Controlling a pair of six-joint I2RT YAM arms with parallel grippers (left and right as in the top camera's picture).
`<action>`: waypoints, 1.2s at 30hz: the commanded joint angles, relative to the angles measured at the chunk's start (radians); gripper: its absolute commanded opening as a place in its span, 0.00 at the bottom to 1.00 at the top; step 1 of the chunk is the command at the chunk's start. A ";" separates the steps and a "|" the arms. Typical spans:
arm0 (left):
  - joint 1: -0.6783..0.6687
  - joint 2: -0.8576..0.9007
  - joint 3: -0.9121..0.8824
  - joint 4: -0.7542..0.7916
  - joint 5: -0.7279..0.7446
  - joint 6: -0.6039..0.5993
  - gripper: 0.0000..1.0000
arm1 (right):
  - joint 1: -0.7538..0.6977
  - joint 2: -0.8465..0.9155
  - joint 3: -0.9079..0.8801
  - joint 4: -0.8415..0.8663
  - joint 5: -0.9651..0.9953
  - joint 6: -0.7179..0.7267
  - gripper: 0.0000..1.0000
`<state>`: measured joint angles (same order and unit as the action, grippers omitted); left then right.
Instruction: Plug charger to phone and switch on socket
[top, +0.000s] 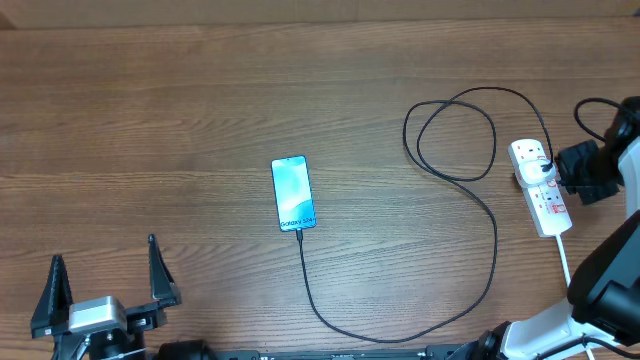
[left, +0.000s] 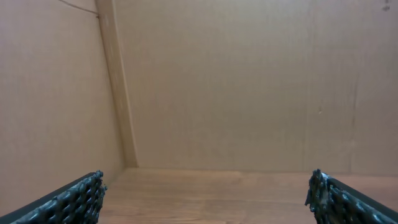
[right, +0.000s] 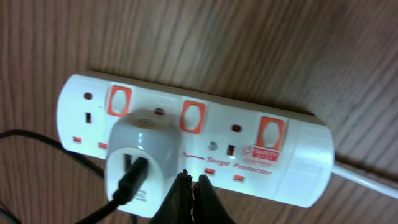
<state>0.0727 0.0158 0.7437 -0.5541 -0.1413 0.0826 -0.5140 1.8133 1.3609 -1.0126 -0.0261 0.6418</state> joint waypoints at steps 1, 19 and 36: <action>0.006 -0.011 -0.003 0.003 0.012 -0.042 0.99 | -0.002 0.021 0.023 0.010 -0.002 -0.015 0.04; 0.006 -0.011 -0.003 -0.026 0.012 -0.042 0.99 | 0.003 0.060 0.020 0.064 0.006 -0.023 0.04; 0.006 -0.011 -0.003 -0.026 0.012 -0.042 0.99 | 0.003 0.130 0.019 0.089 -0.002 -0.023 0.04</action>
<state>0.0727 0.0158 0.7437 -0.5808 -0.1413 0.0566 -0.5156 1.9419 1.3609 -0.9360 -0.0235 0.6312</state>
